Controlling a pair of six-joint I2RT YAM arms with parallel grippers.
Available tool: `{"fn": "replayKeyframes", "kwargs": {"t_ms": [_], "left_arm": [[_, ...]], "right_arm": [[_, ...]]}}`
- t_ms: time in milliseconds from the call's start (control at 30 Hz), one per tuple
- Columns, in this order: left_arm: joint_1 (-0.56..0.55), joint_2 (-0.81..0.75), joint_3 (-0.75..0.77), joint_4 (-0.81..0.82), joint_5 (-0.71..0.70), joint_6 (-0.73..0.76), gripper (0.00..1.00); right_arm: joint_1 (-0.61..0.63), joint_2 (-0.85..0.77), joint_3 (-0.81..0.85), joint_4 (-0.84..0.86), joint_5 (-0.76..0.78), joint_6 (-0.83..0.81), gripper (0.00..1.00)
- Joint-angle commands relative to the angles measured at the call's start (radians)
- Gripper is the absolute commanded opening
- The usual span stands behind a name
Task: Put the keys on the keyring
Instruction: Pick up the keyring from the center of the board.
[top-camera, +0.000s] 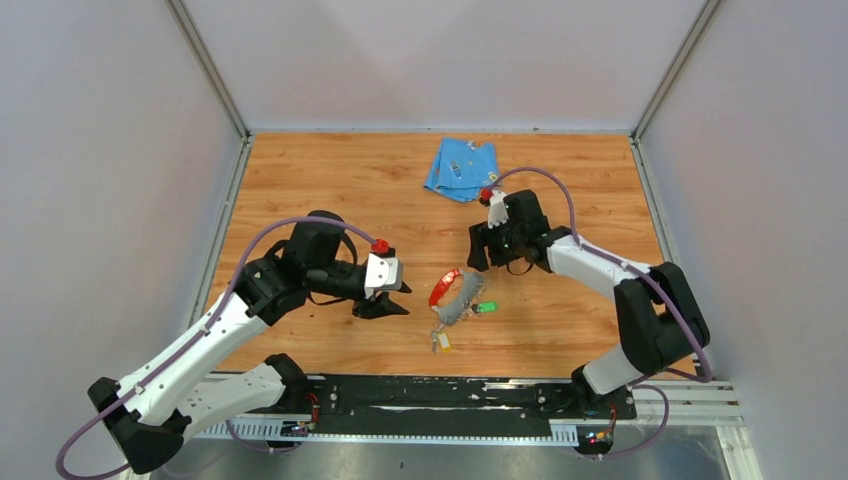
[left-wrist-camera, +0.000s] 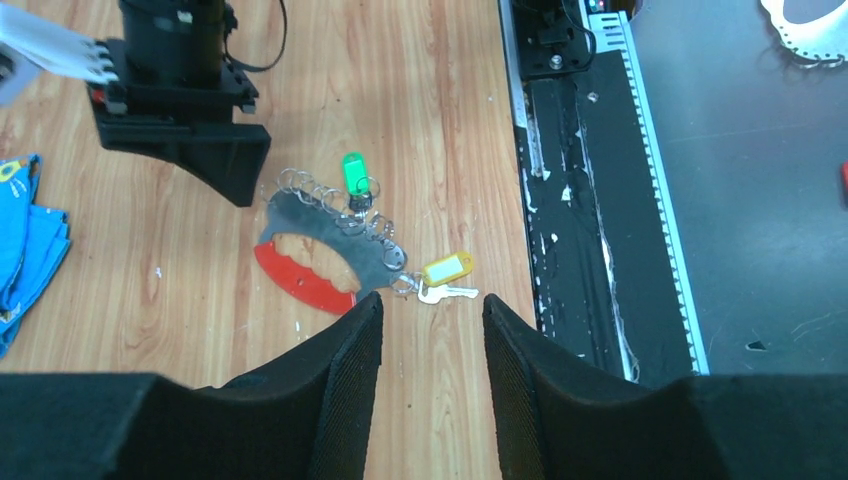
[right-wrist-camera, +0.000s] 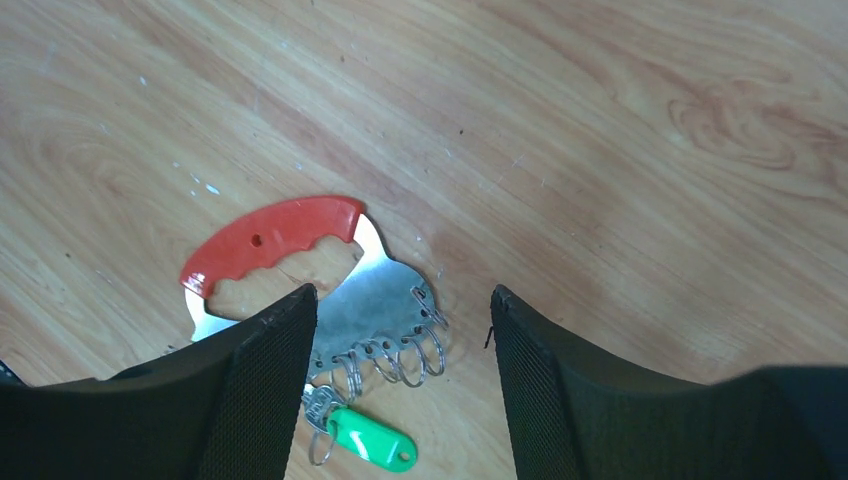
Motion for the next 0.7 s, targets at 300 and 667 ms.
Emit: {"fn": "replayKeyframes", "kwargs": {"t_ms": [300,667], "left_arm": [[0.005,0.023,0.094,-0.016,-0.042,-0.104,0.67],[0.028,0.031,0.156,-0.067,-0.111,-0.127,0.75]], "right_arm": [[-0.02,0.132,0.012,-0.074,-0.101,-0.083,0.46],[0.0,0.102,0.037,-0.089,-0.133,-0.062,0.0]]}}
